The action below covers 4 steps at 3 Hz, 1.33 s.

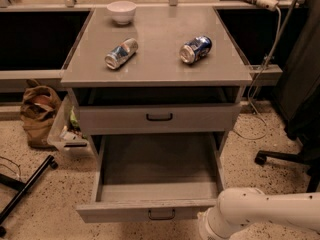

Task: Close middle drawer

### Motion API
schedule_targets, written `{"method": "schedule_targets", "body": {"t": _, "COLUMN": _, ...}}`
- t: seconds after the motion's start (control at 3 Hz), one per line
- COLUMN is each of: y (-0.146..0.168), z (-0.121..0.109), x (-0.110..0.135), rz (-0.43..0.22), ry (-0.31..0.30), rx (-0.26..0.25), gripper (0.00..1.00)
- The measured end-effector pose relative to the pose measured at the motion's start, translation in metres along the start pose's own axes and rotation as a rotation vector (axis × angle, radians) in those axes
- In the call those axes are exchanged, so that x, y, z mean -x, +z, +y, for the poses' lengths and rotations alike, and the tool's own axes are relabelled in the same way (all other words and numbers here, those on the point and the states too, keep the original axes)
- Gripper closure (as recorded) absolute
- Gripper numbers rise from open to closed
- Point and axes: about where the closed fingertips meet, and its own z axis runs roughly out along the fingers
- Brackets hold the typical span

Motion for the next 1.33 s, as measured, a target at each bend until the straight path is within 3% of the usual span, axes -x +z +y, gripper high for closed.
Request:
{"method": "schedule_targets", "body": {"t": 0.33, "y": 0.023, "z": 0.002, "x": -0.003, "rz": 0.014, "ry": -0.011, "rx": 0.030, "gripper": 0.00}}
{"method": "schedule_targets", "body": {"t": 0.67, "y": 0.030, "z": -0.008, "x": 0.004, "rz": 0.026, "ry": -0.034, "rx": 0.023, "gripper": 0.00}}
{"method": "schedule_targets", "body": {"t": 1.0, "y": 0.024, "z": -0.024, "x": 0.019, "rz": 0.019, "ry": -0.057, "rx": -0.007, "gripper": 0.00}}
{"method": "schedule_targets", "body": {"t": 1.33, "y": 0.020, "z": -0.042, "x": 0.054, "rz": 0.021, "ry": -0.118, "rx": -0.036, "gripper": 0.00}}
